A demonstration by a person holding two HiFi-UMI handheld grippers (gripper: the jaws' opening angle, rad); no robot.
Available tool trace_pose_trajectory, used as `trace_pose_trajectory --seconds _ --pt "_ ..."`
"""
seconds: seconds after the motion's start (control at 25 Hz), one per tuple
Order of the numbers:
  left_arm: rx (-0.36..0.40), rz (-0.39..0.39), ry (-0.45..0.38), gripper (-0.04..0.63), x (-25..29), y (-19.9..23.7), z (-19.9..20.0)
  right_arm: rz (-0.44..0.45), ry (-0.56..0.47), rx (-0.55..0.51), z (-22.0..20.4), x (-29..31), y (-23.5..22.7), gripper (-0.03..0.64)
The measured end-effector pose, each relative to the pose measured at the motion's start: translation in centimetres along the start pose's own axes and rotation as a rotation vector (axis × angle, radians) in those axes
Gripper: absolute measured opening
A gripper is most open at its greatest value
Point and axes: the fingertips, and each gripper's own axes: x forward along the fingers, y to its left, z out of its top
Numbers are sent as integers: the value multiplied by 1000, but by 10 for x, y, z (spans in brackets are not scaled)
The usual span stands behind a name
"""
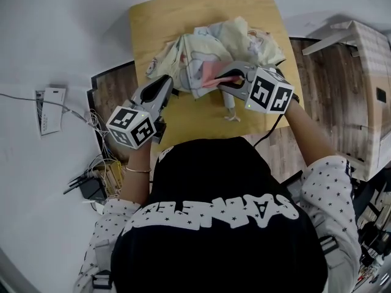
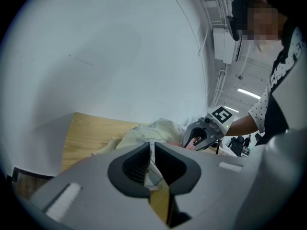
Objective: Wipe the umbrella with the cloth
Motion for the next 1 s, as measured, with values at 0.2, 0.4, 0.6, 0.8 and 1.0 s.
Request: trace_pose_trajectory --seconds 0.2,0.4,0.6,0.8,1.0 --pt "14 -4 -11 14 -4 -3 0 0 -24 40 2 1 10 32" --pt "56 -6 -36 31 -11 -12 11 -113 -189 202 22 -19 -4 32" --pt "67 -21 -73 31 -12 -19 27 -302 -395 370 41 -58 -40 32" --pt "96 -37 -93 31 -8 -27 40 -416 -564 487 57 -95 -58 32" --pt "79 -61 -118 2 -4 -34 50 -420 -636 547 58 -108 -59 31"
